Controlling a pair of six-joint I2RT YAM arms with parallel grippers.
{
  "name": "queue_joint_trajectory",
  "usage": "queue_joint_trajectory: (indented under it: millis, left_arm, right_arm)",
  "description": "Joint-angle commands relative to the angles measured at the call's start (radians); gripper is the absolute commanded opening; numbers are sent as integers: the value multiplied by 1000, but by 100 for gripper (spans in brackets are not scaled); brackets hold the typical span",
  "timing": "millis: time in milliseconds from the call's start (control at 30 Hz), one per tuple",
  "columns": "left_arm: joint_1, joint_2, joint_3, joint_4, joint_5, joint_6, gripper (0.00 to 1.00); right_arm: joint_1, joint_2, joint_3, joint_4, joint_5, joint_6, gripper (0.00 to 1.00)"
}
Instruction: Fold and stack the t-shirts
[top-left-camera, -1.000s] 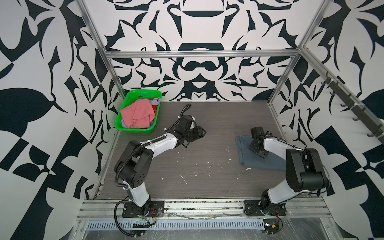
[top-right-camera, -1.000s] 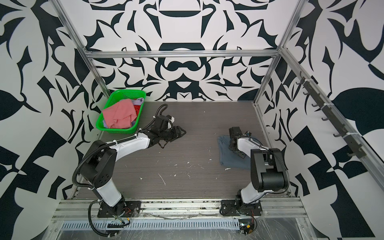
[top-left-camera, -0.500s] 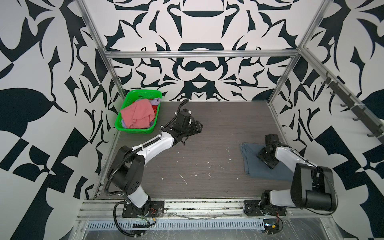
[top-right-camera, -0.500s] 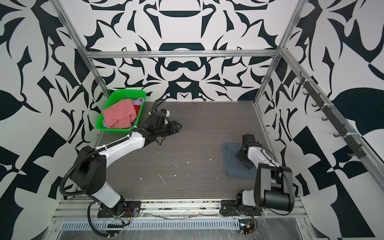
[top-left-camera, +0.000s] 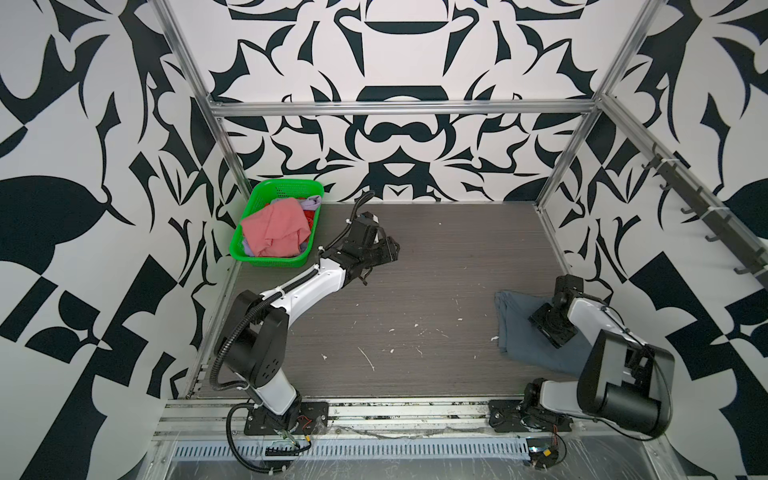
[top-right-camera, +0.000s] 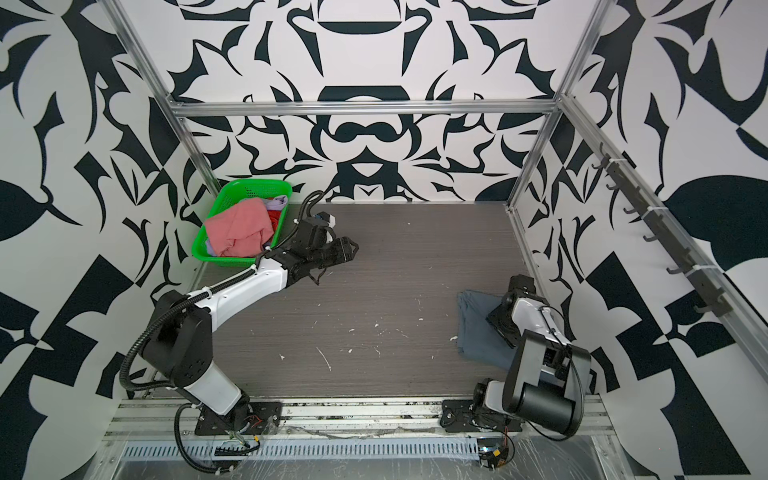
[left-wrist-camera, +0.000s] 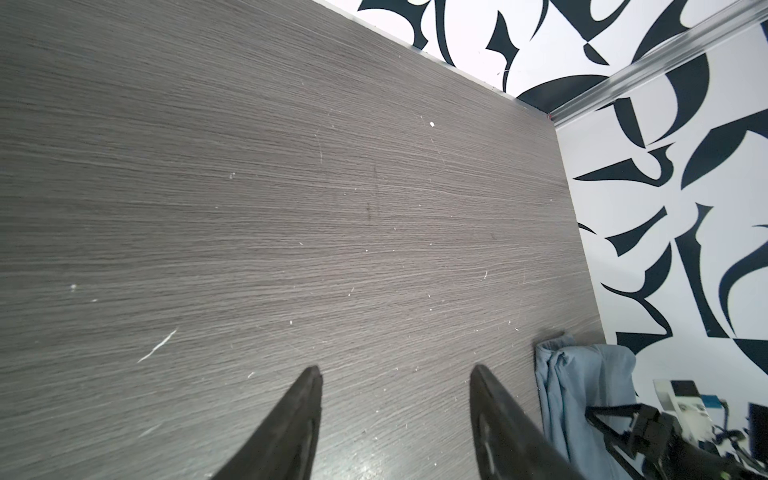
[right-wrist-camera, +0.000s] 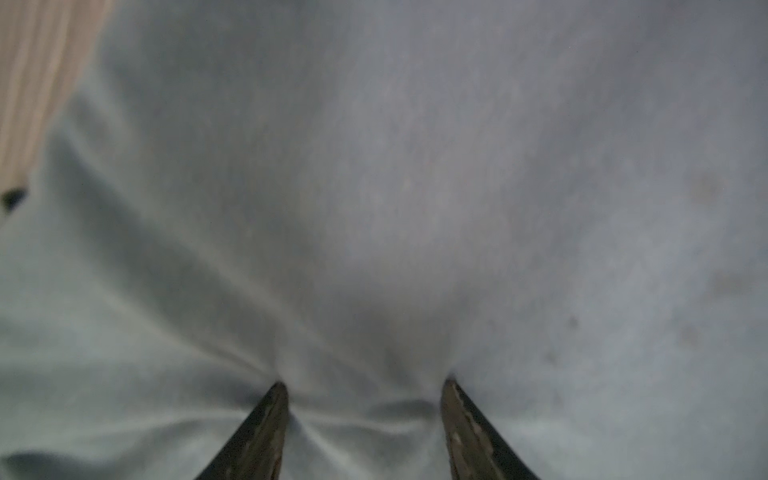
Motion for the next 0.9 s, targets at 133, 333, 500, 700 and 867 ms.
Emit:
queue_joint_trajectory:
  millis: [133, 333, 500, 700, 867]
  left_arm:
    - [6, 47, 47, -9, 38, 0, 60]
    - [6, 53, 50, 4, 56, -22, 60]
    - [5, 21, 11, 10, 45, -28, 60]
    - [6, -7, -33, 12, 8, -46, 60]
    - [6, -1, -25, -6, -12, -43, 60]
  right_arm:
    - [21, -228, 39, -100, -203, -17, 71]
    - [57, -146, 63, 43, -299, -10, 78]
    - [170, 54, 134, 150, -321, -47, 80]
    - [237, 127, 106, 139, -309, -57, 76]
    - [239, 99, 22, 72, -291, -54, 75]
